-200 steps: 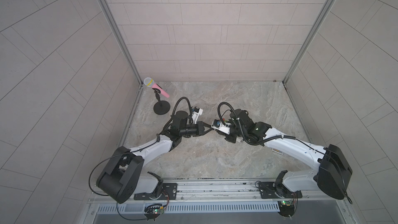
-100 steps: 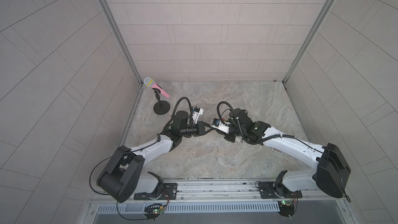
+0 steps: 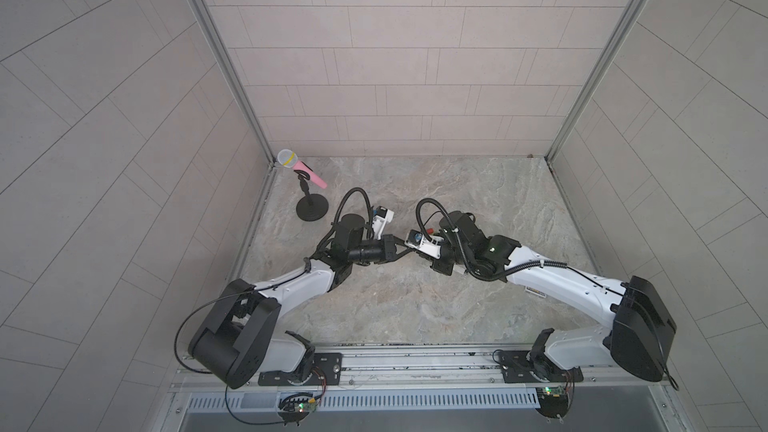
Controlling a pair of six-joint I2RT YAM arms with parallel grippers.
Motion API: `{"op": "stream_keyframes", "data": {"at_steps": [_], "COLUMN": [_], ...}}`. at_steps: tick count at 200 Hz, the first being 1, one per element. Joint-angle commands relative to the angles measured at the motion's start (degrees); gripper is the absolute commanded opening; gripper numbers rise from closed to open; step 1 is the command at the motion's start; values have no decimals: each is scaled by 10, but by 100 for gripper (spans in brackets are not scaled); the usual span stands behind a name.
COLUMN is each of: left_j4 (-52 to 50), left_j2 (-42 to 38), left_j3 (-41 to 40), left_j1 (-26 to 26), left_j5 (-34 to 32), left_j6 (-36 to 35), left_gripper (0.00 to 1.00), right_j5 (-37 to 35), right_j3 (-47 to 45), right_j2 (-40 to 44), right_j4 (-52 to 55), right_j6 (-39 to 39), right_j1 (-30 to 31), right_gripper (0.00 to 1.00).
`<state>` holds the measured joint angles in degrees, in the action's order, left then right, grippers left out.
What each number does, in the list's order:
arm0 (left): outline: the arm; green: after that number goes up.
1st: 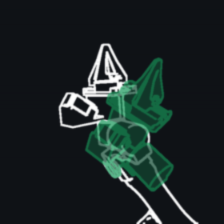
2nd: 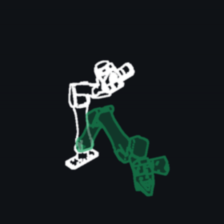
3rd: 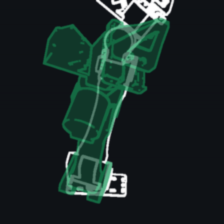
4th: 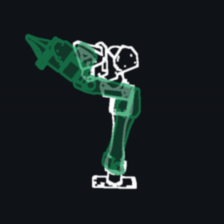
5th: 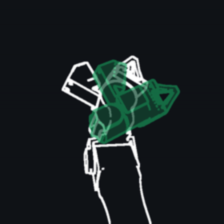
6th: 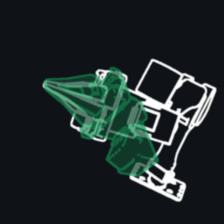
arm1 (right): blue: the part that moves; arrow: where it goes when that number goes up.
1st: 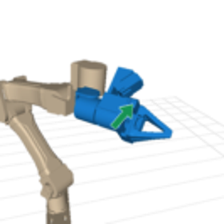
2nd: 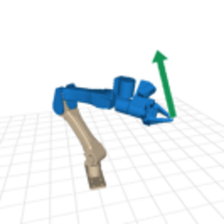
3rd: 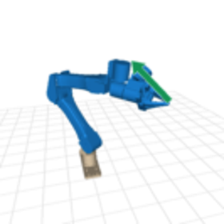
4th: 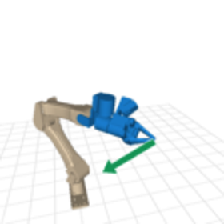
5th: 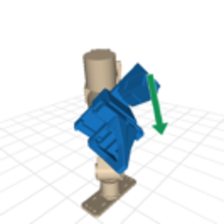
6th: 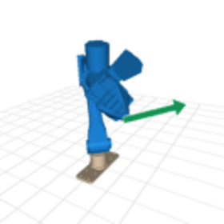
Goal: Close the usb drive cover
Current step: Close the cover of the USB drive.
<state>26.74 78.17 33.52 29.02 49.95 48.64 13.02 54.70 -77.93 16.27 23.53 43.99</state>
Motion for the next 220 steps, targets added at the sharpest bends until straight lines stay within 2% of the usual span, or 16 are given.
{"op": "stream_keyframes", "data": {"at_steps": [1, 98, 142, 166, 177, 197, 220], "left_j4": [9, 1, -10, -45, -79, -146, -194], "left_j2": [8, 32, 55, 28, 10, -20, -45], "left_j3": [4, 5, 13, 18, 28, 40, 38], "left_j1": [6, 22, 33, 31, 30, 29, 26], "left_j5": [10, 40, 46, -12, -45, -111, -155], "left_j6": [2, -5, -8, -16, -28, -56, -87], "left_gripper": [10, 10, 10, 19, 37, 53, 58], "right_j5": [17, 63, 2, -32, -35, -47, -43], "right_j3": [23, 81, 36, -22, -55, -99, -116], "right_j2": [10, -8, 26, 57, 72, 92, 86], "right_j4": [-40, -64, -65, -55, -49, -31, 11], "right_j6": [-5, -33, -39, -87, -121, -192, -292], "right_j1": [12, 19, 16, -14, -37, -85, -164], "right_gripper": [18, 17, 17, 16, 16, 16, 16]}}
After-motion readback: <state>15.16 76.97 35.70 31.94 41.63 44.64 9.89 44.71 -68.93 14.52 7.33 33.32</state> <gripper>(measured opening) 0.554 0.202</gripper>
